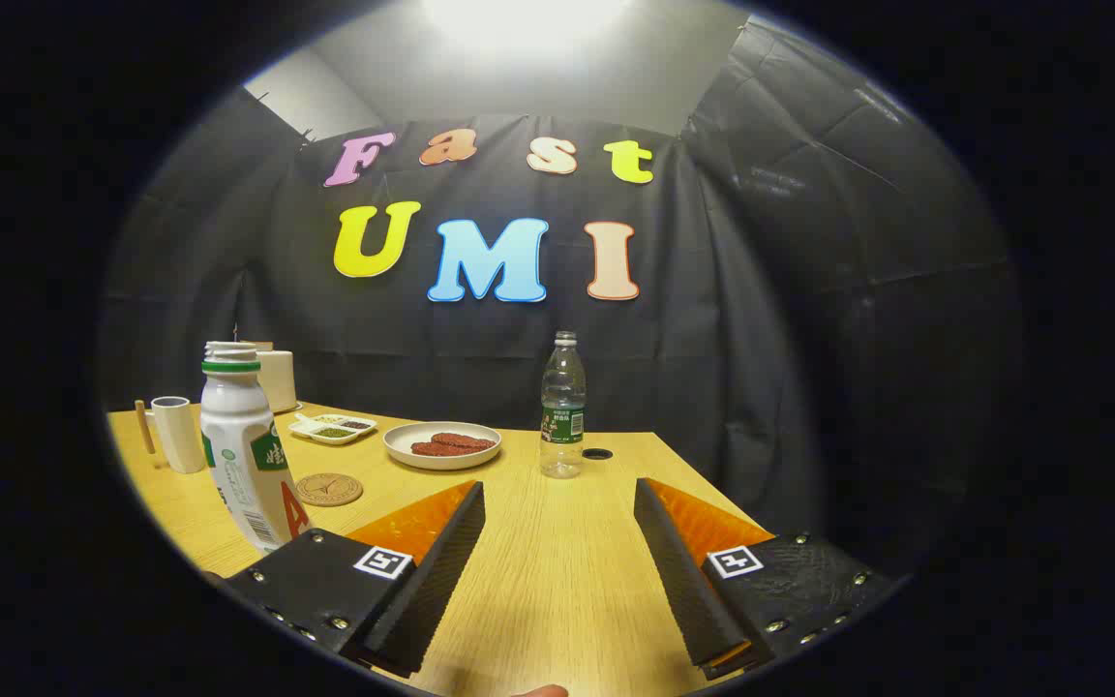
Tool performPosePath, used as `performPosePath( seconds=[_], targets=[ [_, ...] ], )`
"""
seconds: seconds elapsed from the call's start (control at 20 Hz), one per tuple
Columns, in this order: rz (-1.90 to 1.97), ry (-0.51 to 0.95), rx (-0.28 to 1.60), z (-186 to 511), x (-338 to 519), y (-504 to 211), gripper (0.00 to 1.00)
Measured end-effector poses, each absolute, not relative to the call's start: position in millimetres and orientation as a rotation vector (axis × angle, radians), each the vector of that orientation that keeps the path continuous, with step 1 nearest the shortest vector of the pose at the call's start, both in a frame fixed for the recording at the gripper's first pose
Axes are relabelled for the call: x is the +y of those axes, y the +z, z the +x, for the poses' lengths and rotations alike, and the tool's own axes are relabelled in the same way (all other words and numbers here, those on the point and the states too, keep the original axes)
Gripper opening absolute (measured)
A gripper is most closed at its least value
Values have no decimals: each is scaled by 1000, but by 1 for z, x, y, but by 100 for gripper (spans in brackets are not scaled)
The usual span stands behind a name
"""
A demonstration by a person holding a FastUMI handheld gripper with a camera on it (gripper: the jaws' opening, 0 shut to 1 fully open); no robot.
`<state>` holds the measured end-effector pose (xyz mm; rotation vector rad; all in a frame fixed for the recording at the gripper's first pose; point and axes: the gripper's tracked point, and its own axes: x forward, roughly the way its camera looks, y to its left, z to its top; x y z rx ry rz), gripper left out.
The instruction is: Take the bottle from table, then pour the juice into the cup, finally place the bottle on the coaster
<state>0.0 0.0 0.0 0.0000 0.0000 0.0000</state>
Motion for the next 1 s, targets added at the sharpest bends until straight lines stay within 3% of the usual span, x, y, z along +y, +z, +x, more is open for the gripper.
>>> performPosePath(
  seconds=[0.7, 1.0],
  targets=[
    [-14, 32, 26, 26, 8, -6, 95],
    [1, 70, -84, 31, 14, 21, 95]
  ],
)
